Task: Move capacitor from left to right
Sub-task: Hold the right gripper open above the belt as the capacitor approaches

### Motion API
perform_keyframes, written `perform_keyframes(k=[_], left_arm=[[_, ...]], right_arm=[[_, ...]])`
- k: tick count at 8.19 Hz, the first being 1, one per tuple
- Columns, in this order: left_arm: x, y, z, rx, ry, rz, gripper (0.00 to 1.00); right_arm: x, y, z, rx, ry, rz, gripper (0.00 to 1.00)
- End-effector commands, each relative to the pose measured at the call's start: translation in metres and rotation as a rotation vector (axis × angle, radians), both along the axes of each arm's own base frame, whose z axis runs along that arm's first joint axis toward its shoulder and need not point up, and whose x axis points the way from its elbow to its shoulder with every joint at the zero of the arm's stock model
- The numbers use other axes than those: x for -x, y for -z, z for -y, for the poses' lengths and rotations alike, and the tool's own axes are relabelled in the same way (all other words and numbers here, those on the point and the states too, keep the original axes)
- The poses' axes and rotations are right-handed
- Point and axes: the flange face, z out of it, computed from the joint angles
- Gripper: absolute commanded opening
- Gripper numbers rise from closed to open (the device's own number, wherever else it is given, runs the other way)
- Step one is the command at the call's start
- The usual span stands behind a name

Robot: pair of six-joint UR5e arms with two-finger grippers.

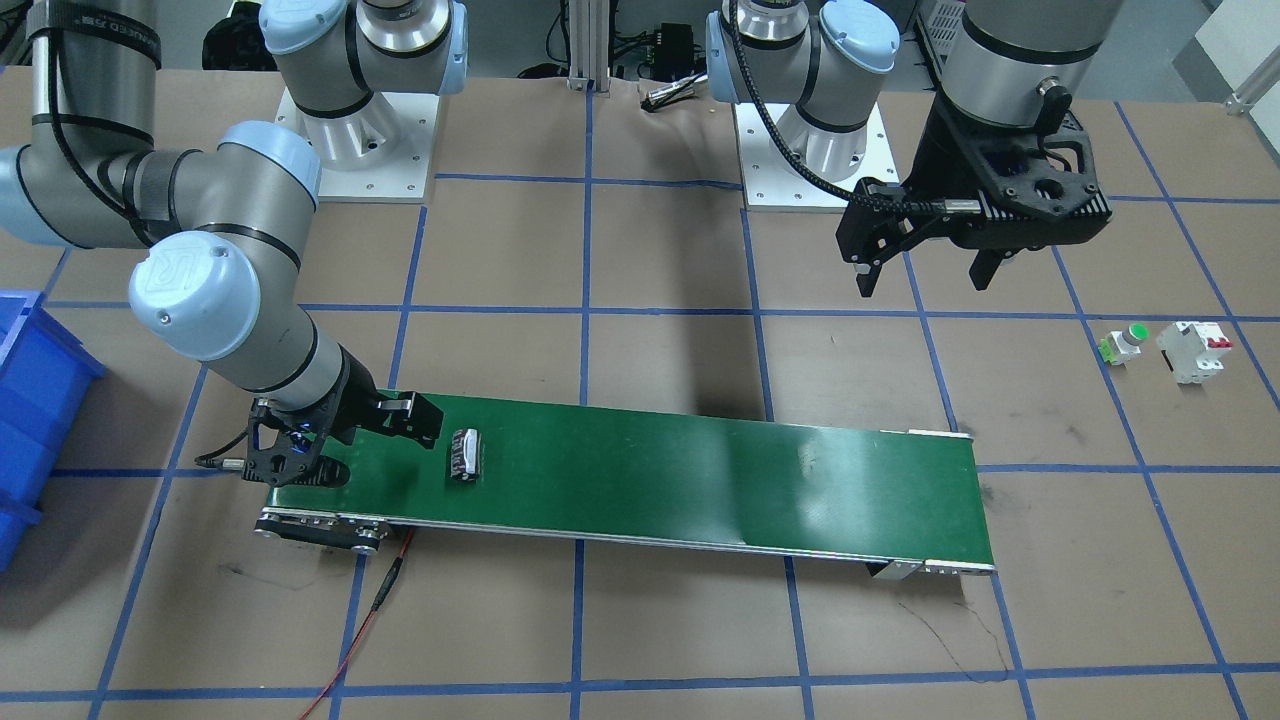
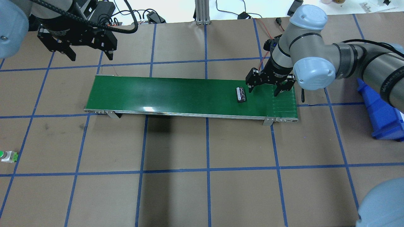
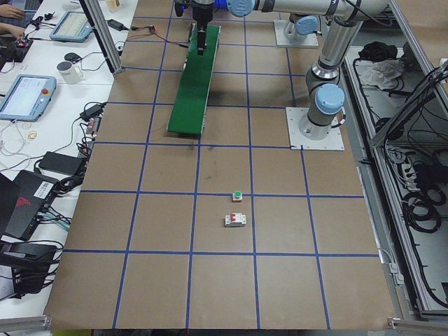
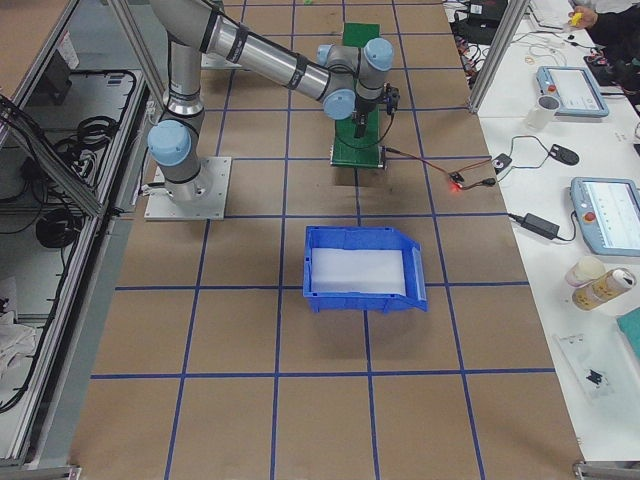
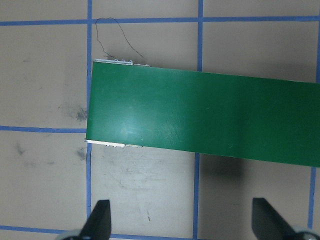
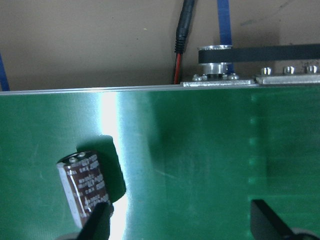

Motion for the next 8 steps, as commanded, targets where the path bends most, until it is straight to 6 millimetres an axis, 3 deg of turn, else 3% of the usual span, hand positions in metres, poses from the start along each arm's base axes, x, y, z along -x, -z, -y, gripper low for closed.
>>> perform_keyframes(k=[1, 3, 5, 6, 8], left_arm=[[0.0, 0.0, 0.0, 0.001, 0.0, 0.0, 1.0], [-0.001, 0.0, 0.0, 0.001, -0.002, 0.0, 1.0], [0.0, 0.001, 0.0, -0.002, 0.0, 0.0, 1.0], [-0.001, 0.001, 0.001, -0.002, -0.001, -0.002, 1.0], [-0.001, -0.001, 0.002, 0.011, -0.001, -0.001, 1.0]], right_arm=[[-0.003, 0.003, 0.001, 0.008, -0.006, -0.003, 1.0], [-0.002, 0.011, 0.004, 0.009, -0.023, -0.007, 0.97], [-0.002, 0.013, 0.004, 0.007, -0.027, -0.009, 0.86], [-0.001, 0.014, 0.005, 0.009, -0.056, -0.021, 0.7], [0.003, 0.016, 0.003, 0.001, -0.079, -0.062, 0.2]])
